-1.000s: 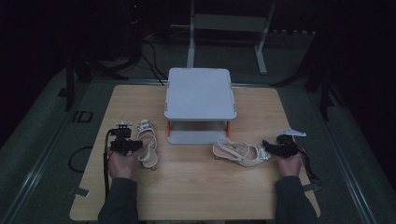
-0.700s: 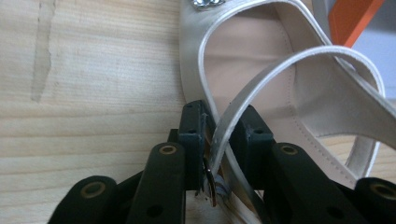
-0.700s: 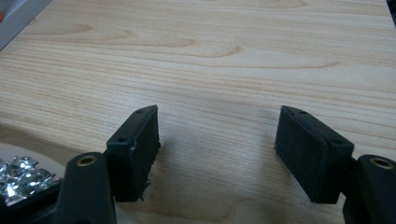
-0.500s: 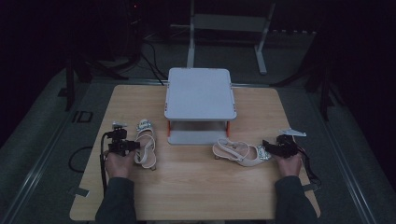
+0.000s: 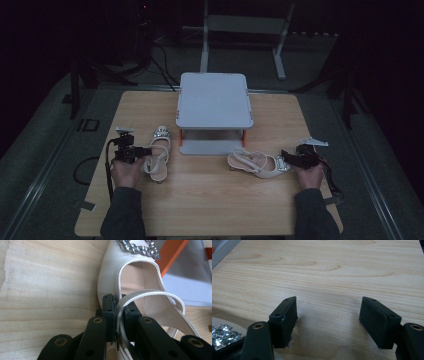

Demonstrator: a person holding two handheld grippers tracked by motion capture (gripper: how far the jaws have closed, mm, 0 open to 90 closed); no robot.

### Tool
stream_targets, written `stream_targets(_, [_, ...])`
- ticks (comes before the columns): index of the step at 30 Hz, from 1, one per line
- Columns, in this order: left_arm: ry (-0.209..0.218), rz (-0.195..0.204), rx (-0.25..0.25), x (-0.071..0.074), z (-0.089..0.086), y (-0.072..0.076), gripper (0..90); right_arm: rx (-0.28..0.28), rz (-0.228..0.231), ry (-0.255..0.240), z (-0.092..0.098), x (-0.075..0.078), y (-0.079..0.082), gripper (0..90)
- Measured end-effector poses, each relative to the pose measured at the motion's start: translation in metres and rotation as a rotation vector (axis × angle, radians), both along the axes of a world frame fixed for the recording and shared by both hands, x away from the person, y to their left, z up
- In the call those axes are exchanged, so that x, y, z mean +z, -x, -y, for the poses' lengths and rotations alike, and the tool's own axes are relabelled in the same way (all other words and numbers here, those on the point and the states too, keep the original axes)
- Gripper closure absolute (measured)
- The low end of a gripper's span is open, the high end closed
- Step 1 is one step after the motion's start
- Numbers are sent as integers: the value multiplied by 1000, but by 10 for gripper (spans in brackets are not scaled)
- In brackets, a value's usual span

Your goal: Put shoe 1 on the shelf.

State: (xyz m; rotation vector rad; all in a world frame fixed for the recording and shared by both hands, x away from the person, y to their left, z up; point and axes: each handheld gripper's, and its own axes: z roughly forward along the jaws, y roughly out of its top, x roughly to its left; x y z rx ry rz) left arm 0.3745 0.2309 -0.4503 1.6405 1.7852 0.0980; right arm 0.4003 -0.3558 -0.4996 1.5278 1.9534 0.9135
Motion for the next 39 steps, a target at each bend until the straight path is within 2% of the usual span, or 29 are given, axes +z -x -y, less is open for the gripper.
stream_targets(11, [14,46,20,24,-7,-5,832,-1,0,0,0,0,0,303])
stream_targets(16, [23,86,18,39,-12,-8,831,0,0,-1,0,0,0,302])
stream_targets(21, [30,109,30,52,-16,-11,831,-1,-1,-1,0,0,0,302])
stream_targets(36, [59,146,53,86,-21,-22,831,-1,-2,-1,0,0,0,302])
stream_targets(39, [76,144,53,91,-22,-24,831,-1,-1,0,0,0,0,302])
